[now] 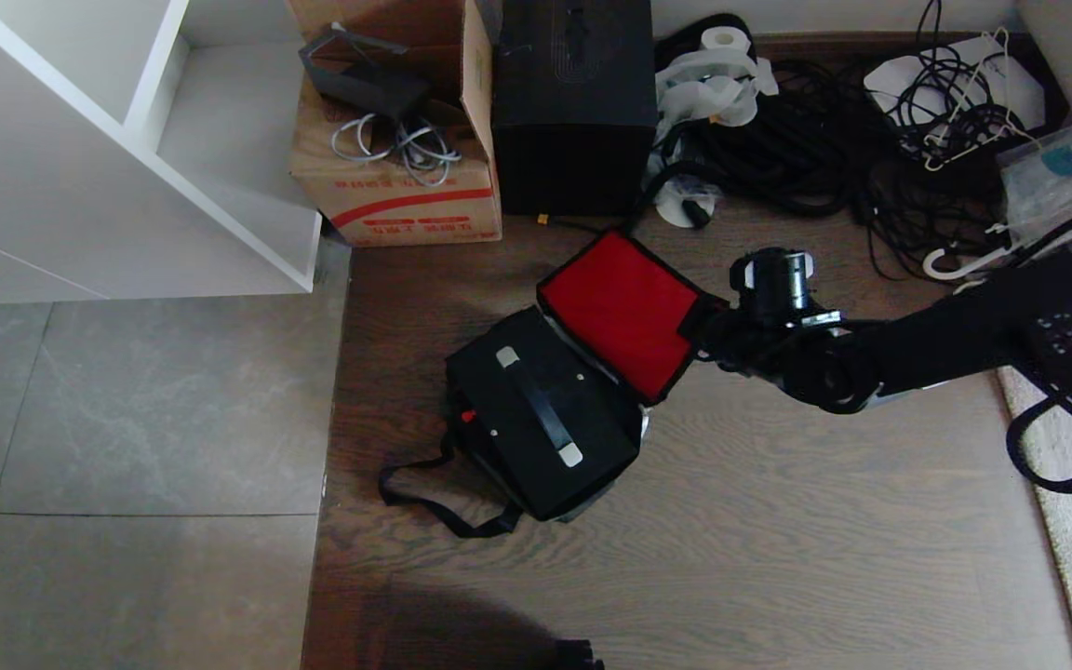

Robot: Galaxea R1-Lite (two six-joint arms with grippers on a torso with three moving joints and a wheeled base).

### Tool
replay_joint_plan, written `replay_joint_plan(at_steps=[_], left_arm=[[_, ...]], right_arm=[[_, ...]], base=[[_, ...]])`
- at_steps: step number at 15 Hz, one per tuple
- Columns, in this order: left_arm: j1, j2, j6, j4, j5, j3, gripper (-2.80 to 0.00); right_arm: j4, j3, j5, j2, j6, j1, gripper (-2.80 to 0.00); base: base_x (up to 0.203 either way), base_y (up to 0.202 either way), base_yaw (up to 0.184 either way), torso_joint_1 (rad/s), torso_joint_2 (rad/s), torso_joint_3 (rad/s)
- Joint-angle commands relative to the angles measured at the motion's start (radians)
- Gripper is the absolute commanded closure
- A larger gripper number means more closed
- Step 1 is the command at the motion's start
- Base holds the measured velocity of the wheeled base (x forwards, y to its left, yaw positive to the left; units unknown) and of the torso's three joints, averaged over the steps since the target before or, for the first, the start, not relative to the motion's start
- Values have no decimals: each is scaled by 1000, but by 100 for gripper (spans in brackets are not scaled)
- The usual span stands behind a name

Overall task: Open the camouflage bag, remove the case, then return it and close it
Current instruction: Close the top of the storage box

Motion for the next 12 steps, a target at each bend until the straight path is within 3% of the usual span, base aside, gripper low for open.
replay_joint_plan(at_steps=[1, 4, 12], left_arm=[[0, 0, 0, -1, 0, 9, 0], [0, 0, 0, -1, 0, 9, 0], [0, 0, 0, -1, 0, 9, 0]], right_arm=[[-31, 57, 1, -126, -22, 32, 0], [-56, 93, 3, -203, -79, 76, 0], [-106, 370, 7, -192, -229, 170, 0]], base=[[0, 0, 0, 0, 0, 0], [0, 0, 0, 0, 0, 0], [0, 0, 0, 0, 0, 0]])
